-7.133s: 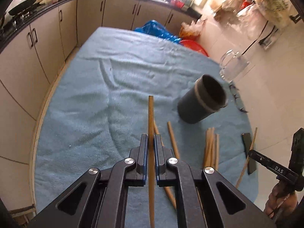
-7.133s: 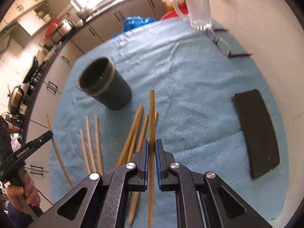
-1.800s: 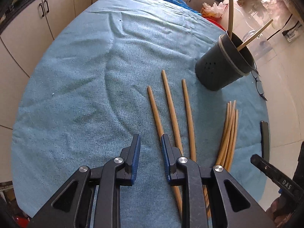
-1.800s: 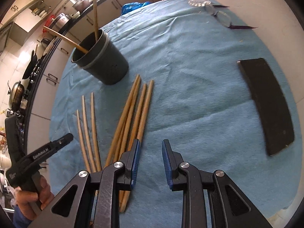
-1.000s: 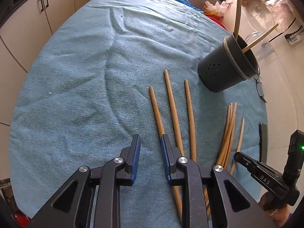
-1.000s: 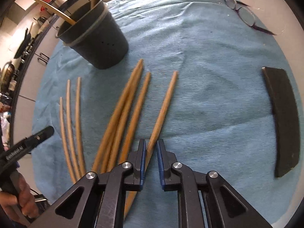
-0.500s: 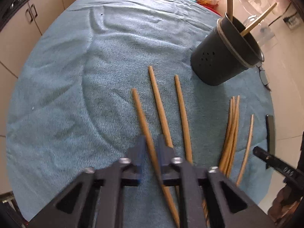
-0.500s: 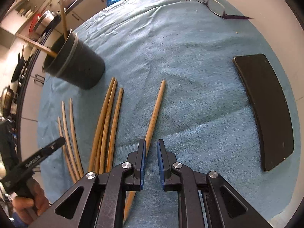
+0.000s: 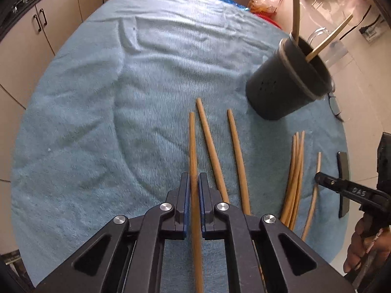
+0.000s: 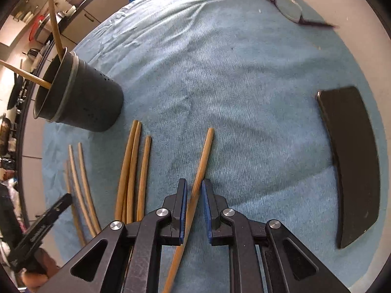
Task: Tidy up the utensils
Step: 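Lower the right gripper and close it on another wooden chopstick, then lift the chopstick upright with the right gripper and carry it over the grey cup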
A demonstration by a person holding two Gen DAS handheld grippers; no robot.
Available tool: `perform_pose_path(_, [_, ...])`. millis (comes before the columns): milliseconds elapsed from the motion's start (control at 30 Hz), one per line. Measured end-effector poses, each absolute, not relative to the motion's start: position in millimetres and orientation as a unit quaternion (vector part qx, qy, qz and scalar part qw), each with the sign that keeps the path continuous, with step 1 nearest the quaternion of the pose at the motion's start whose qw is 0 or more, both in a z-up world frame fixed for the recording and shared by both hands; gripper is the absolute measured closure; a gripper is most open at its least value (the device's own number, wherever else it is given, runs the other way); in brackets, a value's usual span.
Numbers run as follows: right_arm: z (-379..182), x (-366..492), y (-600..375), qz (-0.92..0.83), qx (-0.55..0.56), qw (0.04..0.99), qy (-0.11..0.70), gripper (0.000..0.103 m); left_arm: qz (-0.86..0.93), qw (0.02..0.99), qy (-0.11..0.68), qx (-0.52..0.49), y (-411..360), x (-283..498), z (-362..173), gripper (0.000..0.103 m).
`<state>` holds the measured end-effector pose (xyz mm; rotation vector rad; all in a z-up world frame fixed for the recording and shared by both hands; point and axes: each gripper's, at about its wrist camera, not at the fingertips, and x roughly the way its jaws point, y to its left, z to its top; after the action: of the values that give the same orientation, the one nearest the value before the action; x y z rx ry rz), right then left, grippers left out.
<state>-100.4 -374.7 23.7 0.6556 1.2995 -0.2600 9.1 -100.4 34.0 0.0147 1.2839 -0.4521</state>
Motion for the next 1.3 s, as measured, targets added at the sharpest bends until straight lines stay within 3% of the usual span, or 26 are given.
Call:
perform_pose_path(233, [33,-104,-370,-0.113,0.3,0.752,0.575,0.096,-0.222,0.791,0.571,-0.012,-89,6,58,0.097])
perform_pose_path(933, [133,-147,-343,-0.078,0.28,0.845,0.45,0.097,-0.258,0.824,0.504,-0.027,-79,-22,131,0.097])
perform_pose_path(1300, [150,-160,-342,-0.075,0.273,0.859,0.426,0.097,-0.268,0.833,0.484,-0.026,-82,-36,154,0.097])
